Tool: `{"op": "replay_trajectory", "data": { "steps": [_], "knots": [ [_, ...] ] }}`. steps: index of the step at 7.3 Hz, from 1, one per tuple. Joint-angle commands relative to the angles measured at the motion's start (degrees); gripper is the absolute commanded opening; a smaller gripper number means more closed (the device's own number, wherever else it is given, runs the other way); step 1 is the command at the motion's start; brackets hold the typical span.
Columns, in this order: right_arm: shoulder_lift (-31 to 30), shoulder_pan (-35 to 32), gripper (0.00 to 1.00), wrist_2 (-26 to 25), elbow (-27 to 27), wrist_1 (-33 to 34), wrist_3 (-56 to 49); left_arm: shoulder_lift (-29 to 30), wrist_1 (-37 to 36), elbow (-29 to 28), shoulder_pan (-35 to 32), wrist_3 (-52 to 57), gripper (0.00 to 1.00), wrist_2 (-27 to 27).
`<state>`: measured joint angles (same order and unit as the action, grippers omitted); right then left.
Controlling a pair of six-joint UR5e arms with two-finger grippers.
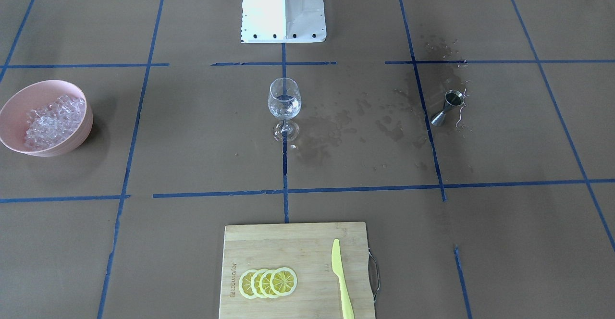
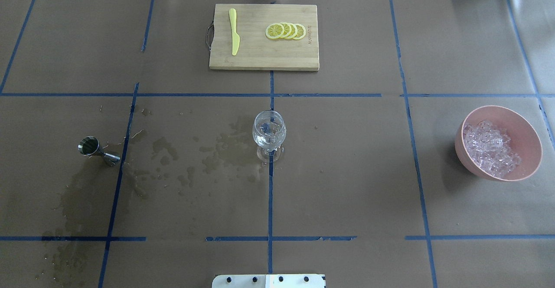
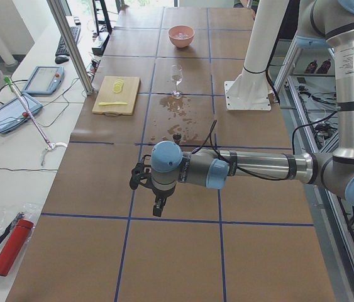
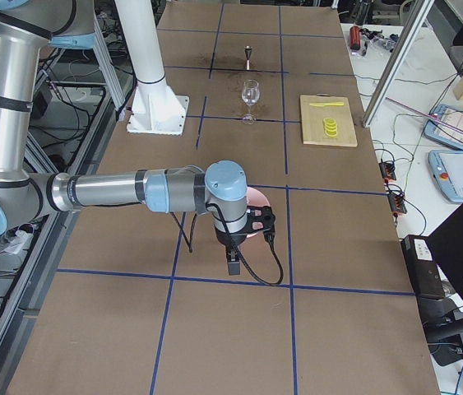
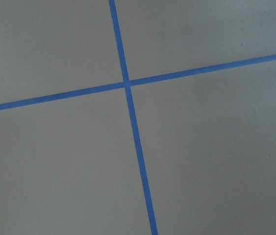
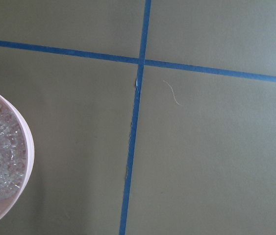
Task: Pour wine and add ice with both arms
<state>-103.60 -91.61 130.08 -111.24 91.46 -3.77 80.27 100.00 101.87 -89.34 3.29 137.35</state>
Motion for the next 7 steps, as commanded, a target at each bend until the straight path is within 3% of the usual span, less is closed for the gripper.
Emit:
{"op": "replay_trajectory", "data": {
  "steps": [1, 3, 5, 7],
  "knots": [
    [-0.02, 0.03, 1.00, 0.35, -0.38, -6.35, 0.25, 0.24, 8.31, -0.36, -0.22, -0.30, 1.00, 0.37],
    [-0.02, 0.03, 1.00, 5.17, 0.15, -8.49, 0.25, 0.06, 13.80, -0.89, -0.13, -0.22, 1.00, 0.46],
    [-0.11, 0.03, 1.00, 5.10, 0.24, -8.40, 0.34, 1.03, 24.13, -1.51, -0.39, -0.48, 1.00, 0.37],
    [-0.11, 0.03, 1.00, 5.01, 0.24, -8.49, -0.01, 2.08, 27.87, -2.29, -0.31, -6.58, 1.00, 0.37]
  ]
}}
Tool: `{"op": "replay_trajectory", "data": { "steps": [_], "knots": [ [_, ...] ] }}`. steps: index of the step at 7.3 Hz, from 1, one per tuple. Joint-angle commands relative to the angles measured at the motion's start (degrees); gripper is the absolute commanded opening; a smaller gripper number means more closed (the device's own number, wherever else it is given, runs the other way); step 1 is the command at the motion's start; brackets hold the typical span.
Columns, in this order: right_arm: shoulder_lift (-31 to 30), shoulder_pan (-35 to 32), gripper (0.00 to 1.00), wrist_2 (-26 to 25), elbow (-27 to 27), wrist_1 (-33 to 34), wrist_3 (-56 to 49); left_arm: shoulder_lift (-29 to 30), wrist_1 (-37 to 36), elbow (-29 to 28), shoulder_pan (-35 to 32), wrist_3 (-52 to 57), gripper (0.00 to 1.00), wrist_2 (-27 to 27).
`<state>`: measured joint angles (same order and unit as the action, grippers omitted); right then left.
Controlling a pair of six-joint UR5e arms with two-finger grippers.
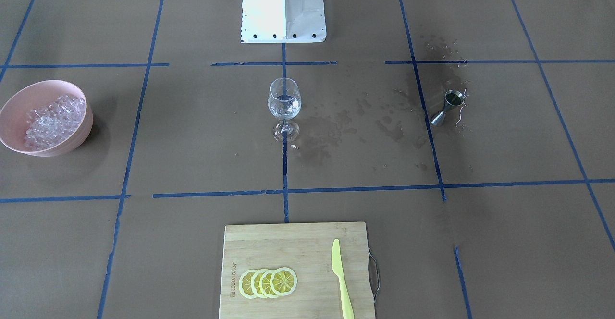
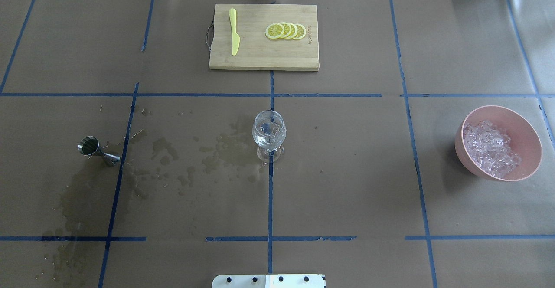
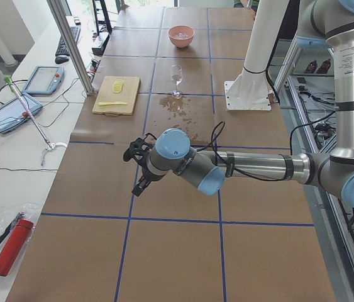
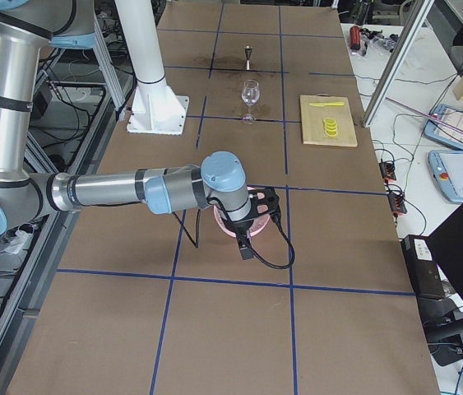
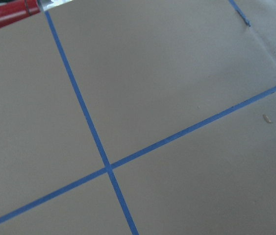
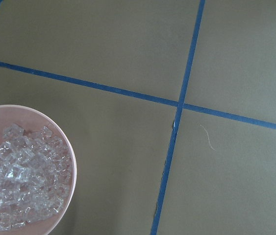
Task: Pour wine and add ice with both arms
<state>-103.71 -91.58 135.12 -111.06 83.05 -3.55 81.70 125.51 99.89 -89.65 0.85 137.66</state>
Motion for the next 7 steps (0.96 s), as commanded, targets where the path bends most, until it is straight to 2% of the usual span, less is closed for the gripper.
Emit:
{"op": "replay_trajectory", "data": {
  "steps": [1, 3, 4, 5, 6, 7],
  "knots": [
    [0.17, 0.00, 1.00, -0.03, -0.12, -0.08, -0.06, 0.31, 8.81, -1.61, 0.00, -4.10, 1.00, -0.02],
    [0.61, 0.00, 1.00, 0.14, -1.17, -0.08, 0.12, 0.30, 19.20, -3.39, 0.09, -4.45, 1.00, -0.29],
    [0.96, 0.00, 1.00, 0.06, -1.35, -0.60, -0.40, 1.61, 20.47, -3.12, 1.57, -4.63, 1.00, -0.29],
    [0.96, 0.09, 1.00, -0.12, -1.01, -3.83, 0.20, 2.41, 20.65, -2.60, 4.28, -5.85, 1.00, -0.38],
    [0.88, 0.09, 1.00, 0.14, -1.00, -4.30, 1.16, 3.11, 21.44, 0.02, 6.14, -12.21, 1.00, -0.90],
    [0.96, 0.35, 1.00, 0.14, -1.09, -4.65, 1.35, 3.03, 23.10, 3.00, 8.50, -17.84, 1.00, -5.69]
  ]
}}
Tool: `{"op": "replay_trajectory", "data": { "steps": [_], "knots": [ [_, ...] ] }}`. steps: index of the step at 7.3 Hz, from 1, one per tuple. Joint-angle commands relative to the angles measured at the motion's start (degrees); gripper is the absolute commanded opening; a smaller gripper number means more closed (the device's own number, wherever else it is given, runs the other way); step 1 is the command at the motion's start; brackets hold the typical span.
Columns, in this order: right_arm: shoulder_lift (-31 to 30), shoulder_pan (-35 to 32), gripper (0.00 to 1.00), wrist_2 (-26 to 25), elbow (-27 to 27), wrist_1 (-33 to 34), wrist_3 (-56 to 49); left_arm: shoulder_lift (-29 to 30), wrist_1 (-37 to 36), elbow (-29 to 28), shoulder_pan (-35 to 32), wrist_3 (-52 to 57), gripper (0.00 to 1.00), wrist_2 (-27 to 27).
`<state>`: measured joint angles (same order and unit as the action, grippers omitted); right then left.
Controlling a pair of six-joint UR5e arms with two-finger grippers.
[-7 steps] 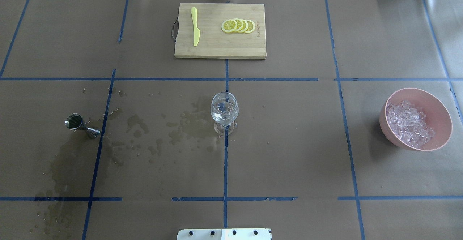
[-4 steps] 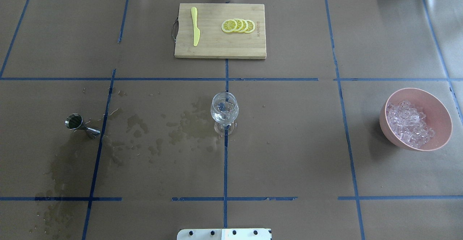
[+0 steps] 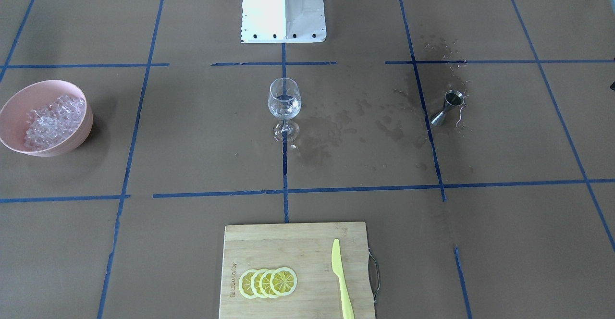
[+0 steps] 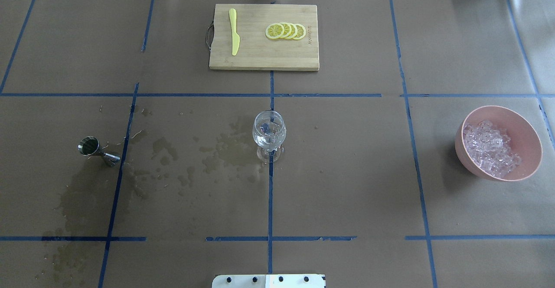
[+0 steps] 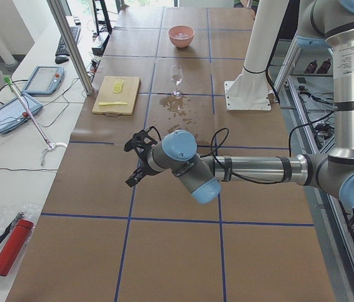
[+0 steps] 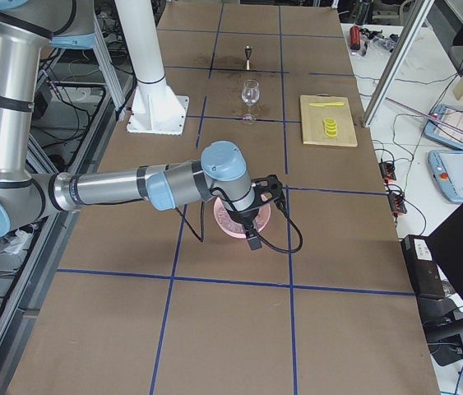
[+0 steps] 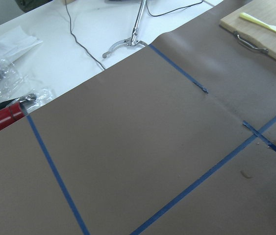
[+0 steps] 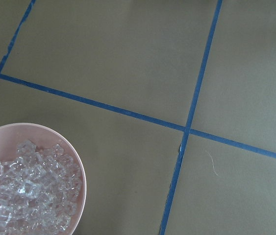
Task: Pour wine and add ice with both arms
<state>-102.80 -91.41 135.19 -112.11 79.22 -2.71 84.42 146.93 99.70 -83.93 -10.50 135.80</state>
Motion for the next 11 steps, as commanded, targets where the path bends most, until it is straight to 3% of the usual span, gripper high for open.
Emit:
{"op": "replay_trajectory", "data": {
  "steps": [1, 4, 5, 7, 9, 11],
  "knots": [
    [-0.03, 0.27, 1.00, 0.07, 0.05, -2.48, 1.03, 0.31, 3.79, 4.35, 7.85, -13.52, 1.00, -8.31],
    [-0.82, 0.53, 1.00, 0.16, 0.14, -5.04, 5.43, -0.74, 14.76, 5.76, 26.72, -31.98, 1.00, -29.81],
    [-0.82, 0.53, 1.00, 0.16, 0.22, -5.04, 5.43, -1.79, 15.58, 6.29, 34.37, -34.31, 1.00, -40.68],
    [-0.91, 0.53, 1.00, 0.16, 0.22, -5.04, 5.43, -5.20, 20.12, 6.56, 43.28, -35.82, 1.00, -56.36],
    [-0.91, 0.53, 1.00, 0.16, 0.22, -5.04, 5.43, -7.42, 22.18, 6.38, 56.79, -38.27, 1.00, -75.86],
    [-0.91, 0.53, 1.00, 0.16, 0.22, -5.04, 5.52, -7.42, 22.26, 4.81, 65.35, -41.87, 1.00, -87.06]
  ]
}}
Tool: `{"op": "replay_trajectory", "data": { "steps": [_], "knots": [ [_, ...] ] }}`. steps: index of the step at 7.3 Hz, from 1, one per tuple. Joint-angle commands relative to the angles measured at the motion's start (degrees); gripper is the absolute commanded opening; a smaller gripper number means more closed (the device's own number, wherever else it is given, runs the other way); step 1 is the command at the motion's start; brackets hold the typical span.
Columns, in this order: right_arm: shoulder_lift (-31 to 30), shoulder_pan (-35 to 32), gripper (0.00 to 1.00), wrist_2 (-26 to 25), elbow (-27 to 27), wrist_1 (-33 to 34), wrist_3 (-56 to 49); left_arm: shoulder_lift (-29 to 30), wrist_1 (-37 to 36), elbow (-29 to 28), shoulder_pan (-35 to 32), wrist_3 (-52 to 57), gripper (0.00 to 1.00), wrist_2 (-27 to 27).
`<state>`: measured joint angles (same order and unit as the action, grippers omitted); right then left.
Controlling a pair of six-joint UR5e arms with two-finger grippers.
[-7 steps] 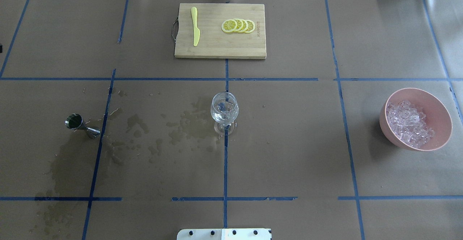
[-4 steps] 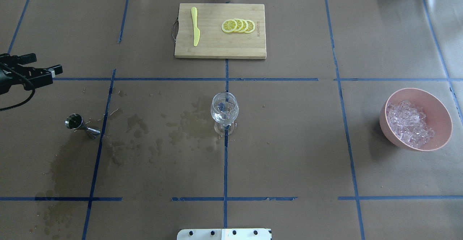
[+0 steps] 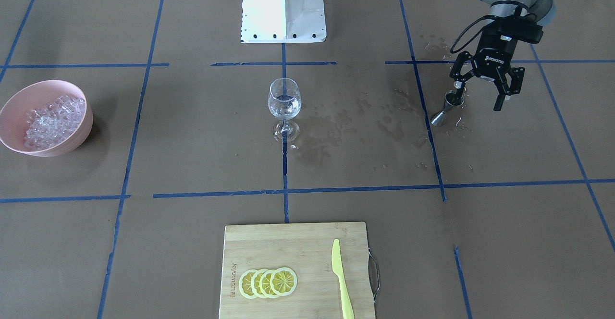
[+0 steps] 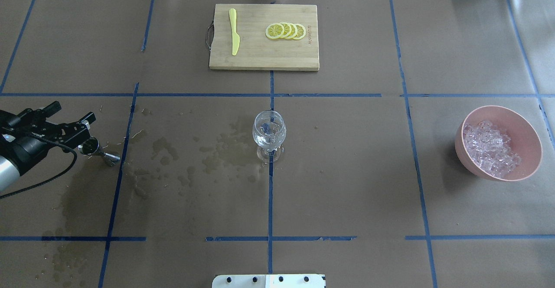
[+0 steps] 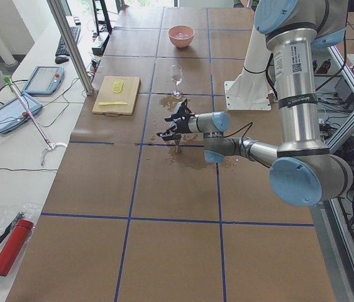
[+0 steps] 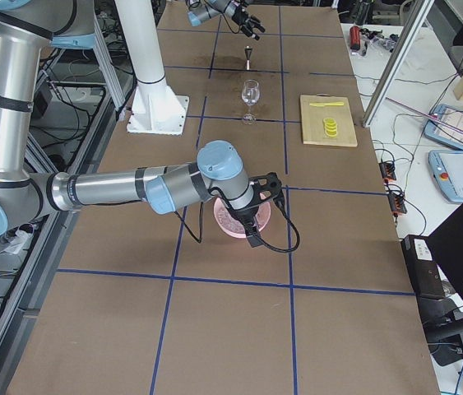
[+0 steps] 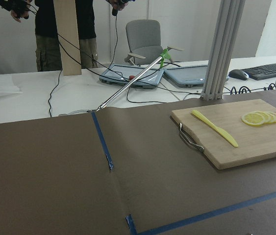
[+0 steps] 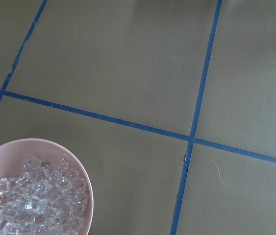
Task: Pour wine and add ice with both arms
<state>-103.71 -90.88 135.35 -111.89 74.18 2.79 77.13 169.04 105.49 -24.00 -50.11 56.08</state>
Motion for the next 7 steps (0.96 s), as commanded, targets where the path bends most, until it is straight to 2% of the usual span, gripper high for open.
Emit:
{"op": "replay_trajectory", "data": {
  "steps": [1, 5, 7],
  "knots": [
    [-0.09, 0.00, 1.00, 0.00, 0.00, 0.00, 0.02, -0.14, 0.23, -2.47, 8.24, -4.18, 1.00, -10.69],
    [-0.18, 0.00, 1.00, -0.09, 0.00, 0.00, -0.06, 1.26, 0.32, -6.34, 14.23, -8.06, 1.00, -17.66],
    [-0.27, 0.00, 1.00, -0.09, 0.00, 0.00, -0.06, 4.06, 0.32, -10.90, 14.77, -9.56, 1.00, -19.50]
  ]
}}
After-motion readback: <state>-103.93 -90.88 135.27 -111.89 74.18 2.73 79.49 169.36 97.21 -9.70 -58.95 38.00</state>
